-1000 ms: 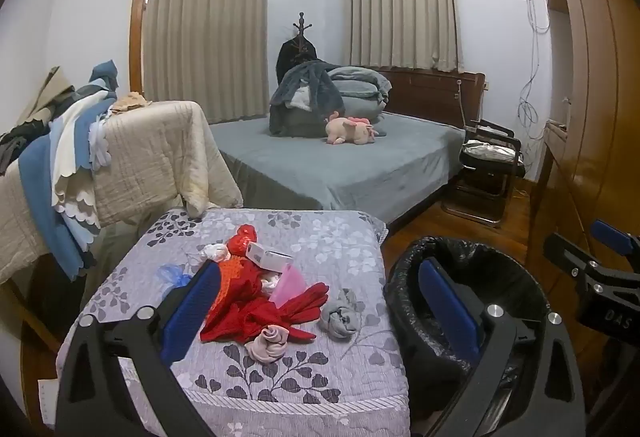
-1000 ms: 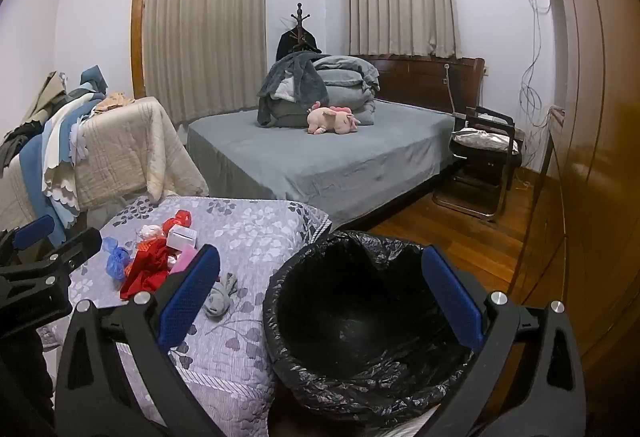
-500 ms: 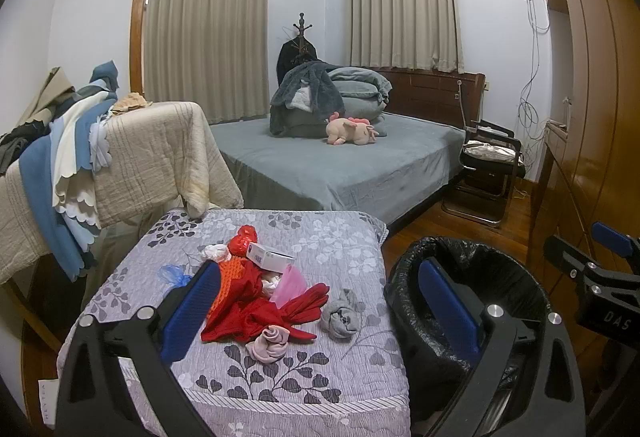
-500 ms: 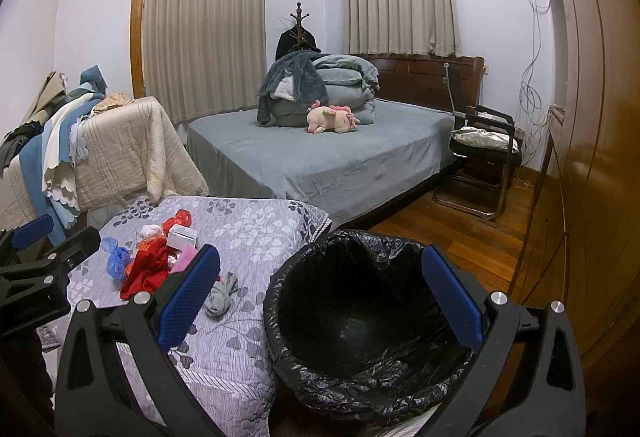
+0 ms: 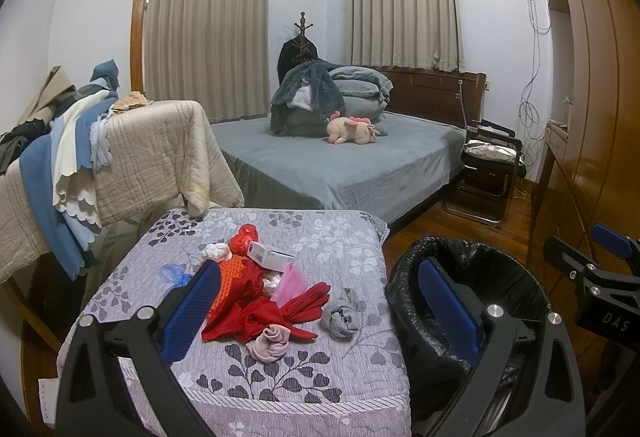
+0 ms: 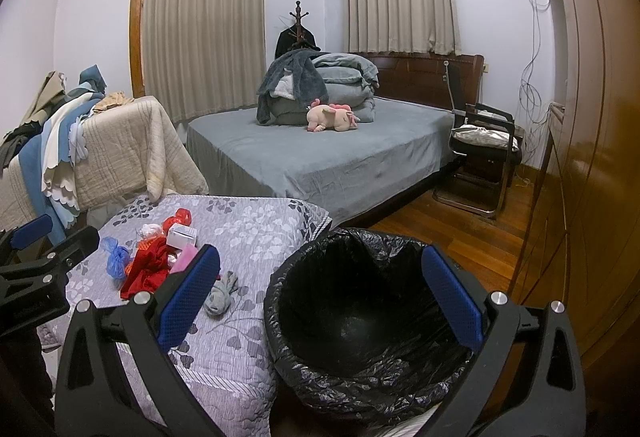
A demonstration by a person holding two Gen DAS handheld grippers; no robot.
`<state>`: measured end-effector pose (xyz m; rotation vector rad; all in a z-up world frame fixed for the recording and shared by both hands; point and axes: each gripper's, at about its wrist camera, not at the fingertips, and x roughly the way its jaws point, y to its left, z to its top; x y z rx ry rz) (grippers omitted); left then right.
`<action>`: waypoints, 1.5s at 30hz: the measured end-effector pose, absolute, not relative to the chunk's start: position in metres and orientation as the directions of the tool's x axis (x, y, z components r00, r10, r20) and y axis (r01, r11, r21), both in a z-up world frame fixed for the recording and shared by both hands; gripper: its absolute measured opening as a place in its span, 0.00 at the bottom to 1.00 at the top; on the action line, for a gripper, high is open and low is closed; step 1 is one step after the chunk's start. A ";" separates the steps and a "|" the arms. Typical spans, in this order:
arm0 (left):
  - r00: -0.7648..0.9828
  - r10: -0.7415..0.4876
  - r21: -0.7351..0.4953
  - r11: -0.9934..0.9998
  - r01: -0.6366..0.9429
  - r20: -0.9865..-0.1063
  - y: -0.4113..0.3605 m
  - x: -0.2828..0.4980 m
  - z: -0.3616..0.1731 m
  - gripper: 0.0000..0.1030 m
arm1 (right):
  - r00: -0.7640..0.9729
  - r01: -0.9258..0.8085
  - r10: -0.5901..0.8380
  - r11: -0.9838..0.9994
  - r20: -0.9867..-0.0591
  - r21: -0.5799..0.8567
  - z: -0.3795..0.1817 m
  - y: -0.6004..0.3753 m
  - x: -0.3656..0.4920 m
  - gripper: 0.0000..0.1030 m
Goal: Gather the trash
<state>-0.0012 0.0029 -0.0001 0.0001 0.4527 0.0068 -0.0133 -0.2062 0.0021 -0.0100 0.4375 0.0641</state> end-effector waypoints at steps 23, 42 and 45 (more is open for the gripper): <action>0.898 0.007 0.002 1.000 -0.007 -0.440 0.003 -0.001 0.000 0.94 | 0.902 -0.065 0.062 0.998 -0.426 0.006 -0.001 -0.205 -0.012 0.95; 0.897 0.007 -0.001 1.000 -0.008 -0.442 0.005 -0.003 0.000 0.94 | 0.899 -0.066 0.064 0.998 -0.433 0.009 -0.004 -0.200 -0.007 0.95; 0.897 0.009 -0.001 1.000 -0.011 -0.441 0.007 -0.004 -0.001 0.94 | 0.898 -0.072 0.069 0.997 -0.434 0.009 -0.004 -0.199 -0.008 0.95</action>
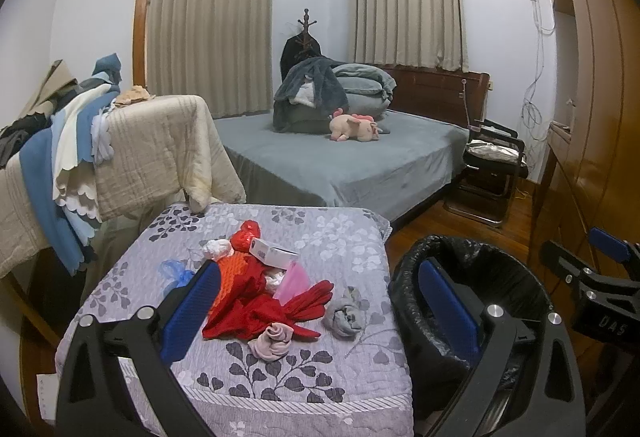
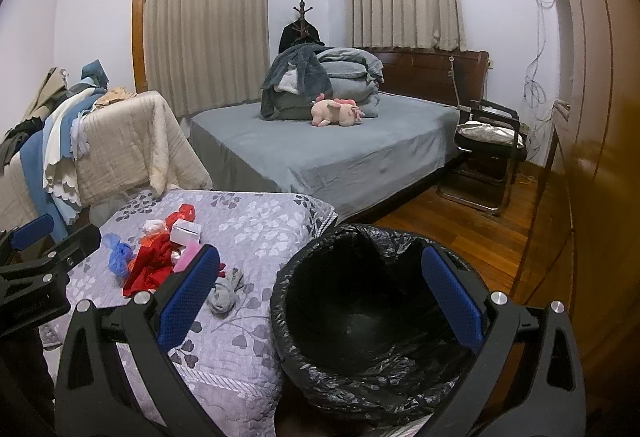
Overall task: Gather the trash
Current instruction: 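Grasp the grey sock with the right gripper while the left gripper grasps the pink sock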
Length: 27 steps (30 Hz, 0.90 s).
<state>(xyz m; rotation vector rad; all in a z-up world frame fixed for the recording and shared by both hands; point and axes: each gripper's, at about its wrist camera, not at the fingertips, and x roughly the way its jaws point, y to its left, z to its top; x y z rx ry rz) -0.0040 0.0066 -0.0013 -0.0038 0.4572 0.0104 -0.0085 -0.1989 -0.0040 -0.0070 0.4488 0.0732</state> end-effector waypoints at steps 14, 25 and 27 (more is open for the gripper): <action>0.887 0.093 0.009 0.995 -0.100 -0.453 0.041 0.011 -0.024 0.94 | 0.879 -0.134 0.127 0.991 -0.459 0.016 -0.025 -0.162 0.015 0.95; 0.830 0.217 0.049 0.973 -0.224 -0.513 0.104 0.031 -0.065 0.94 | 0.825 -0.248 0.222 0.968 -0.520 0.019 -0.069 -0.107 0.057 0.95; 0.824 0.223 0.049 0.971 -0.232 -0.520 0.113 0.034 -0.073 0.94 | 0.812 -0.270 0.241 0.963 -0.532 0.024 -0.079 -0.097 0.065 0.95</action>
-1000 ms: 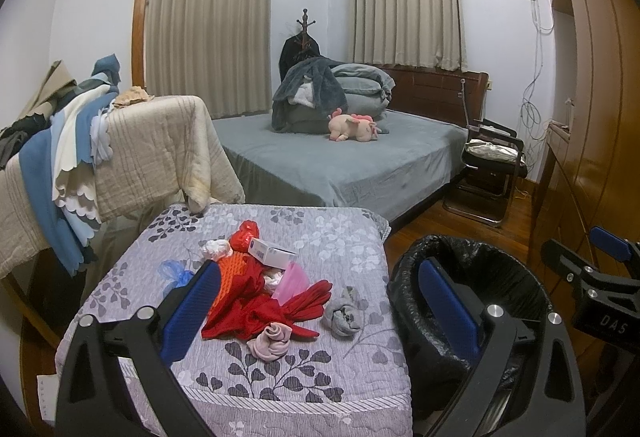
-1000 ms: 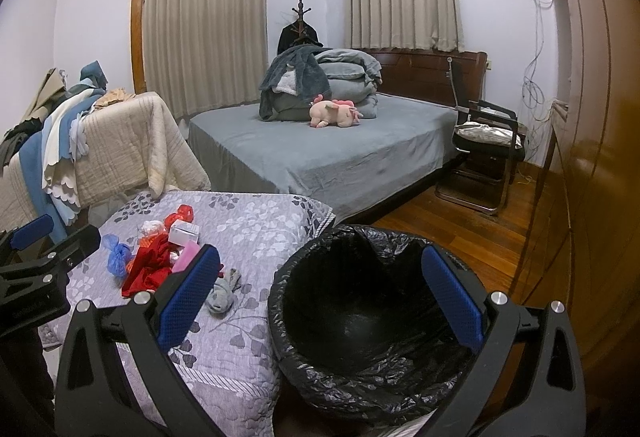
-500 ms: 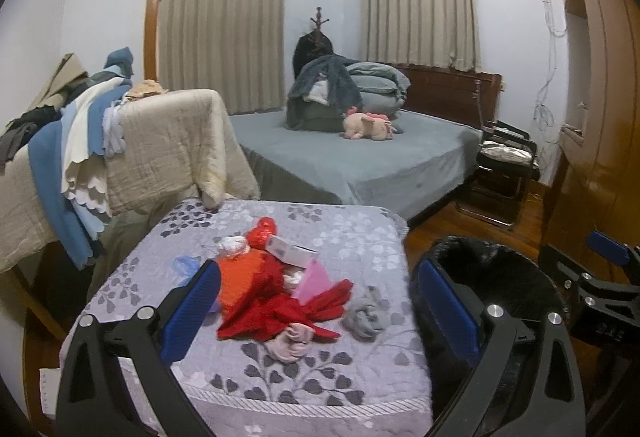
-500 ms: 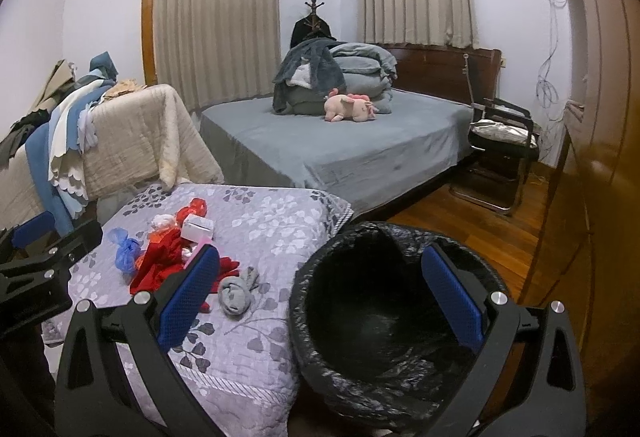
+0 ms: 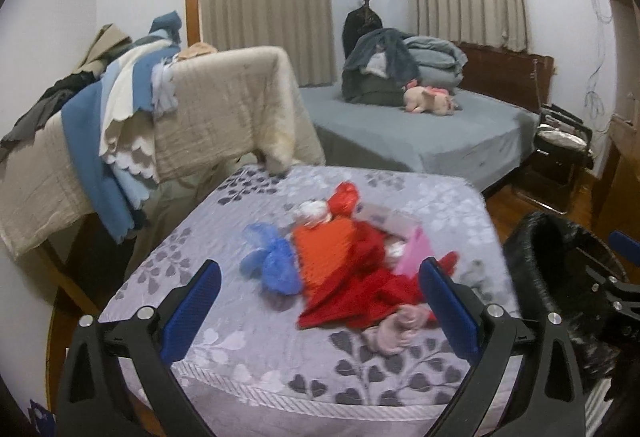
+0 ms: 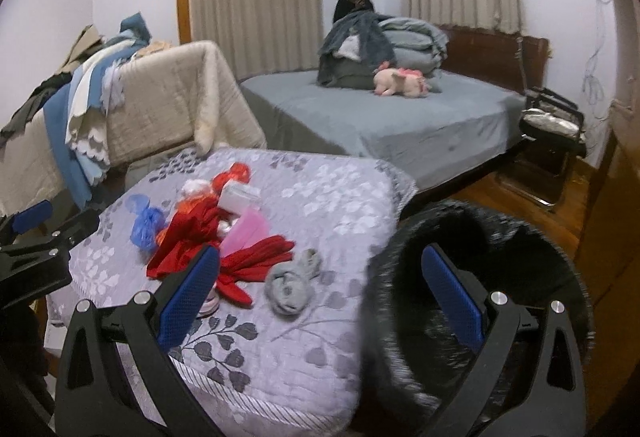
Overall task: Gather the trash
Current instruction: 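Grasp the grey sock with the right gripper while the left gripper grasps the pink sock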
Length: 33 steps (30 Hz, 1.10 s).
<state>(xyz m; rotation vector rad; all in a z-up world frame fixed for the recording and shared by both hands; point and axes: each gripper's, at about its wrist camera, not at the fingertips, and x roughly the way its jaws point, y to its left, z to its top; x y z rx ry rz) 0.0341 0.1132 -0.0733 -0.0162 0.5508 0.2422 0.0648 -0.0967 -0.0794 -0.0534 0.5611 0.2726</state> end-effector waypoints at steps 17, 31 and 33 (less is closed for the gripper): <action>0.779 0.227 0.032 0.966 -0.257 -0.585 0.144 0.058 -0.127 0.90 | 0.697 -0.332 0.223 0.943 -0.682 -0.031 -0.170 -0.051 0.128 0.63; 0.773 0.130 0.013 0.988 -0.155 -0.622 0.115 0.071 -0.144 0.77 | 0.642 -0.385 0.278 0.923 -0.715 0.013 -0.175 -0.054 0.135 0.36; 0.770 0.114 0.006 0.990 -0.141 -0.628 0.109 0.071 -0.147 0.76 | 0.651 -0.378 0.282 0.926 -0.705 0.021 -0.170 -0.057 0.133 0.36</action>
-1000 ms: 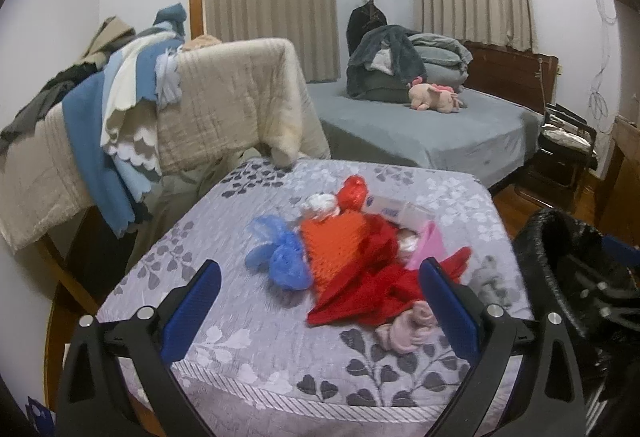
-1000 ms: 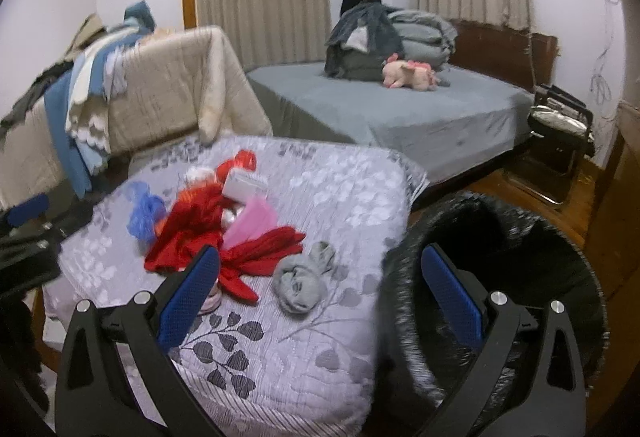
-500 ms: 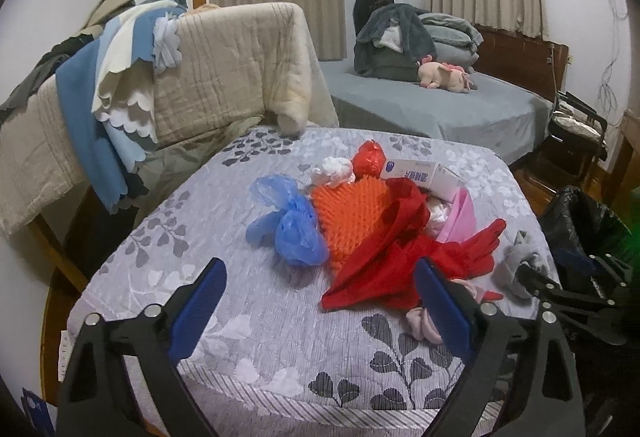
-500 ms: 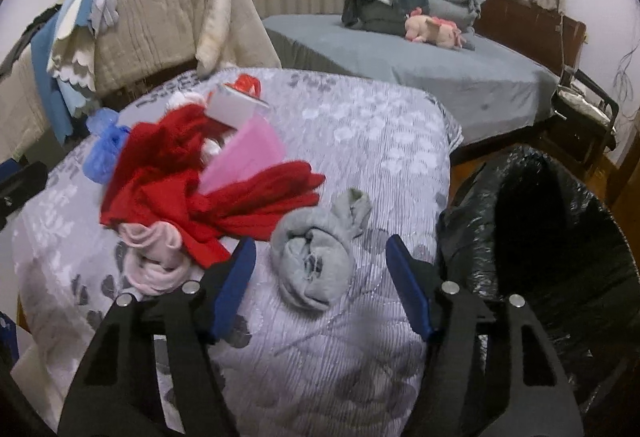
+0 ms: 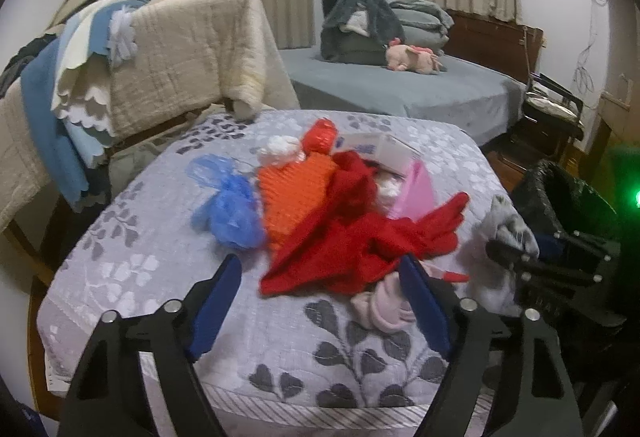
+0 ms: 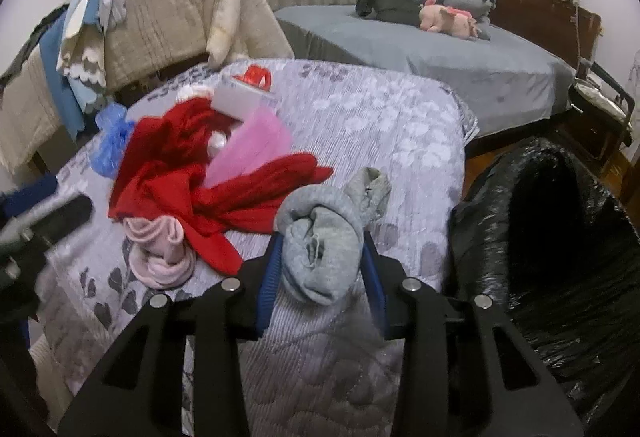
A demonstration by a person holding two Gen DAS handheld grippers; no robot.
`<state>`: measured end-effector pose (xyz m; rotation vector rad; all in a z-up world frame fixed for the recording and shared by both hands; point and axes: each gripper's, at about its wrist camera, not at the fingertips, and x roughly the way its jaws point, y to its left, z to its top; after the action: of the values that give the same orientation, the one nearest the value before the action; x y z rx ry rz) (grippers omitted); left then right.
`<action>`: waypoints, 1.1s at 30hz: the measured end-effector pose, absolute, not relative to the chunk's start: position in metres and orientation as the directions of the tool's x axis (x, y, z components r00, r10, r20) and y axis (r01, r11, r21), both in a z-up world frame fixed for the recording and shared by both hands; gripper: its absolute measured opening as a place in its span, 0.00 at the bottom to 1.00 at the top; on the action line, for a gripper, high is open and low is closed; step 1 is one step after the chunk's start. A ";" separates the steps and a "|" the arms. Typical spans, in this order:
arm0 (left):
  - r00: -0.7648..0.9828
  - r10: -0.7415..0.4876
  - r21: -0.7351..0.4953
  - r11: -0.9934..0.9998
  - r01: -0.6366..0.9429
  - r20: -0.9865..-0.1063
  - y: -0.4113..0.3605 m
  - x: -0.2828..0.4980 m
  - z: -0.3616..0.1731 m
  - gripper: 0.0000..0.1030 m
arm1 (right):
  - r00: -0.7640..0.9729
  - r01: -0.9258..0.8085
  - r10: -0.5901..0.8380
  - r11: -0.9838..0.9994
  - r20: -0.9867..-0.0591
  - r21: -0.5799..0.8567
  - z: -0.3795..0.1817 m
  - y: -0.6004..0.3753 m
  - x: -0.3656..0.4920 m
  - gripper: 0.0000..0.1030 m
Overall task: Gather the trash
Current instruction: 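Grasp the grey sock with the right gripper while the left gripper grasps the pink sock, then carry both socks over the trash bin and open both grippers to drop them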
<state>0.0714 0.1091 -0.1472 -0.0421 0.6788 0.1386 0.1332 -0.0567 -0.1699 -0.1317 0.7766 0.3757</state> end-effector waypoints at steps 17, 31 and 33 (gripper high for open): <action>0.691 0.008 -0.018 0.999 -0.031 -0.723 0.072 0.092 -0.190 0.48 | 0.660 -0.359 0.278 0.933 -0.698 0.032 -0.164 -0.073 0.129 0.36; 0.734 -0.031 -0.037 0.999 0.008 -0.678 0.069 0.077 -0.163 0.40 | 0.695 -0.353 0.294 0.935 -0.656 0.044 -0.133 -0.089 0.110 0.36; 0.745 -0.039 -0.044 0.999 0.013 -0.665 0.068 0.075 -0.155 0.40 | 0.703 -0.348 0.294 0.936 -0.647 0.048 -0.127 -0.094 0.106 0.36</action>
<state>0.0745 0.0675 -0.1546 -0.0371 0.7290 -0.0280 0.1064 -0.0939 -0.1266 -0.0802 0.7059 0.3575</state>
